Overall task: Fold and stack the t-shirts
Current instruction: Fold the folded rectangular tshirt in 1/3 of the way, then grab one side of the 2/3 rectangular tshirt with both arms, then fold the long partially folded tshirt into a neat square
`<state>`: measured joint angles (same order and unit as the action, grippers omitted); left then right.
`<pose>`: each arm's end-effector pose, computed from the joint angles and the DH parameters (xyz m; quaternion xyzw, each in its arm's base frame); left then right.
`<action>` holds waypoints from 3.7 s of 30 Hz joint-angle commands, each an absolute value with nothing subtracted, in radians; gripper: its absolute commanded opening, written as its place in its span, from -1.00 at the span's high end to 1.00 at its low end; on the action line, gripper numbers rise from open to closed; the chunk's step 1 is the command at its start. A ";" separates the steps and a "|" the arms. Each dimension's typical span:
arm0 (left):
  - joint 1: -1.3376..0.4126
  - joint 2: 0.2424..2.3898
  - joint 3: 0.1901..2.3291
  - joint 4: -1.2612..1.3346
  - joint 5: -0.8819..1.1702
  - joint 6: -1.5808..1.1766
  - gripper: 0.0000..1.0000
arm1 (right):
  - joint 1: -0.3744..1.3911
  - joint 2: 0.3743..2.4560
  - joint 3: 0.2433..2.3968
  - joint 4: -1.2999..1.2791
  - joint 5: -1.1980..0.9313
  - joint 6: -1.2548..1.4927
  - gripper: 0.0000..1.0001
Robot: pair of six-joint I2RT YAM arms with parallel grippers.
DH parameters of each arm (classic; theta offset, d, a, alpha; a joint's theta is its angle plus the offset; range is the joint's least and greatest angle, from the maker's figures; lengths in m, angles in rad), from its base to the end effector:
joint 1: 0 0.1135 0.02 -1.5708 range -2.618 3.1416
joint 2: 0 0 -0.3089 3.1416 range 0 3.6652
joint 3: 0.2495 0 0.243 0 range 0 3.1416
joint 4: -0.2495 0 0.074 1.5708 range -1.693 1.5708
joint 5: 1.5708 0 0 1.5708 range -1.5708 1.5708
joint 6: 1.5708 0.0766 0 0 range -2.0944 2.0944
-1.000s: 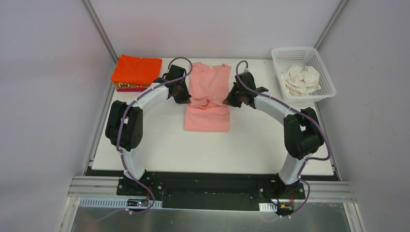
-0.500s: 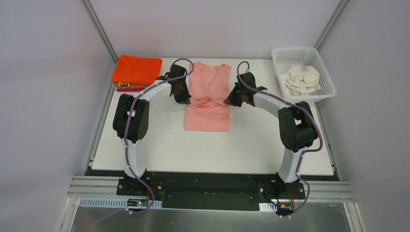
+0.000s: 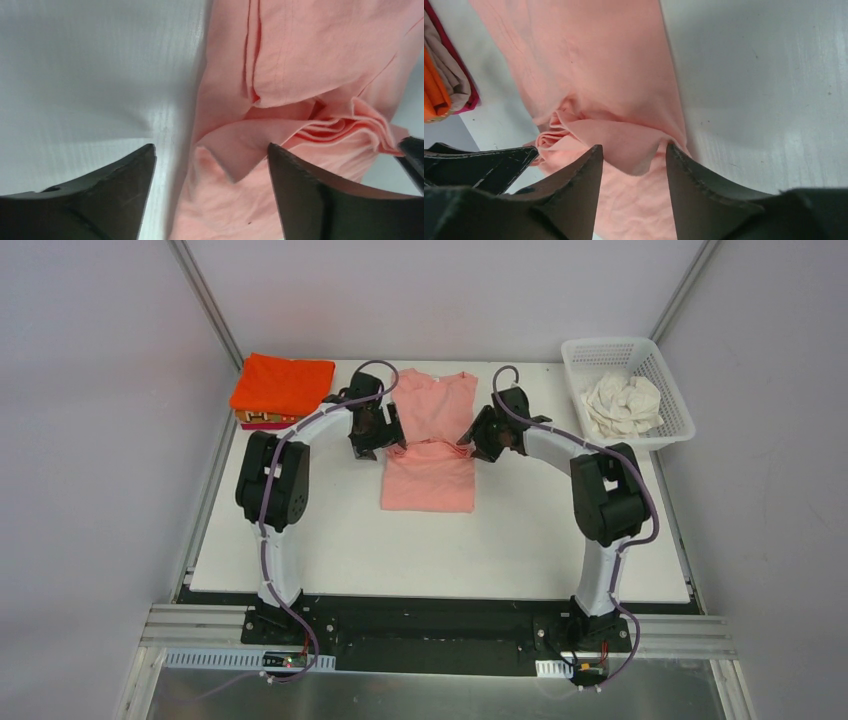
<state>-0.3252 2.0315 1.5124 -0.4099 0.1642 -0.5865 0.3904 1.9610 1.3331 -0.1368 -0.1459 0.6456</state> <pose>0.4519 -0.1656 0.2057 -0.0976 0.9411 -0.2083 0.2480 0.4317 0.1897 0.2057 0.0884 0.9136 0.2519 0.3067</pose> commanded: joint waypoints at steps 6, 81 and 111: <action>-0.312 1.768 1.413 -0.459 0.058 -0.615 -0.98 | 0.406 1.737 1.289 -0.189 -0.070 0.616 -0.99; -0.388 1.752 0.907 -0.267 0.139 -0.768 1.00 | 0.514 1.696 0.822 -0.125 -0.097 0.671 0.41; -0.575 0.625 0.729 -0.620 -0.008 -0.816 1.00 | 0.622 1.098 0.827 -0.632 -0.773 0.692 1.00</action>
